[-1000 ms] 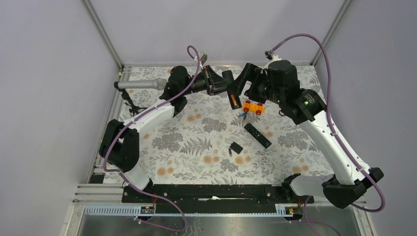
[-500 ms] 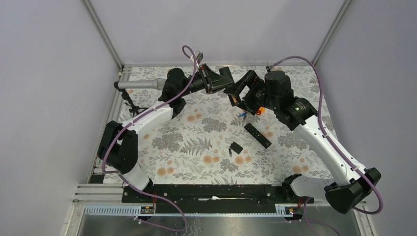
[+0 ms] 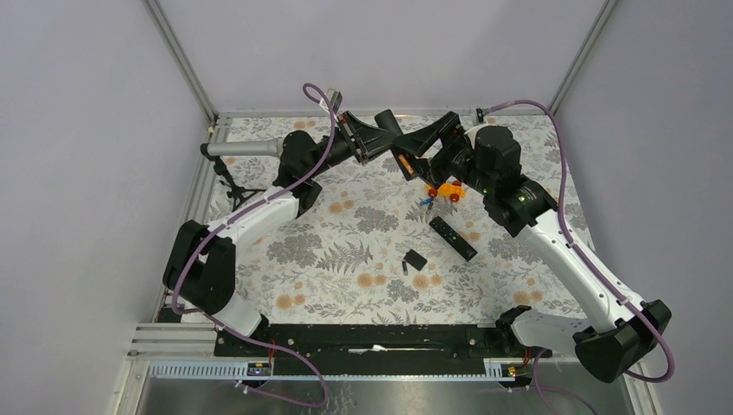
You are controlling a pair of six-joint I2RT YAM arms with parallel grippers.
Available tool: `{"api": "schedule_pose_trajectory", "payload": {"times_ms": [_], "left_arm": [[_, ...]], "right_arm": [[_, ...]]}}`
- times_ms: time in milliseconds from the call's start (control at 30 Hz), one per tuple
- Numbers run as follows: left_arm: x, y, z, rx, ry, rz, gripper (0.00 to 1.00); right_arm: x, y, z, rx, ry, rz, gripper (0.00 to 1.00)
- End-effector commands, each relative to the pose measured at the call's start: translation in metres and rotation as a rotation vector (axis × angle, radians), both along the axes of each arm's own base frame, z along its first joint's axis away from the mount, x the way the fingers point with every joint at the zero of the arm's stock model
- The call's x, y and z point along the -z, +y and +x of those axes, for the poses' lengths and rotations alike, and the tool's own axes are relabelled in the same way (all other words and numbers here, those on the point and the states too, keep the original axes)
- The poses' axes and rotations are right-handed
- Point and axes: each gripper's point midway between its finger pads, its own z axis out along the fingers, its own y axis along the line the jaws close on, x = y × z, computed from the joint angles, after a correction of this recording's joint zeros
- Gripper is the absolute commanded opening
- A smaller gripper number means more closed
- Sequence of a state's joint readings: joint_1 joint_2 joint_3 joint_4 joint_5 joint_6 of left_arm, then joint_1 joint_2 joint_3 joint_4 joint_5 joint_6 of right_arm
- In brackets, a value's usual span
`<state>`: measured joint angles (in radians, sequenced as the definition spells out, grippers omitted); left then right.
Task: Load the batteries into the remote control
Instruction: Load the battery into the remote control.
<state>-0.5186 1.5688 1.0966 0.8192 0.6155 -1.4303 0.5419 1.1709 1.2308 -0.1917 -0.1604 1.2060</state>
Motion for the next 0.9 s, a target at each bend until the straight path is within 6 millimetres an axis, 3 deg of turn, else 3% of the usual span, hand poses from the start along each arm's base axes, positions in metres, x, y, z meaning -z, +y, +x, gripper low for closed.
{"api": "schedule_pose_trajectory", "payload": {"times_ms": [0,300,567,867], "left_arm": [[-0.051,0.017,-0.013,-0.063,-0.172,-0.089,0.0],[-0.051,0.016,-0.007,-0.087,-0.149,-0.056,0.0],[-0.055,0.016,0.001,-0.11,-0.123,-0.064,0.0],[-0.05,0.014,0.007,-0.126,-0.092,-0.021,0.0]], "right_arm": [[-0.028,0.004,0.003,-0.017,-0.082,0.085,0.85],[-0.026,0.006,0.001,-0.036,-0.107,0.065,0.81],[-0.024,0.009,0.0,-0.066,-0.132,0.043,0.64],[-0.022,0.01,0.001,-0.075,-0.135,0.031,0.61]]}}
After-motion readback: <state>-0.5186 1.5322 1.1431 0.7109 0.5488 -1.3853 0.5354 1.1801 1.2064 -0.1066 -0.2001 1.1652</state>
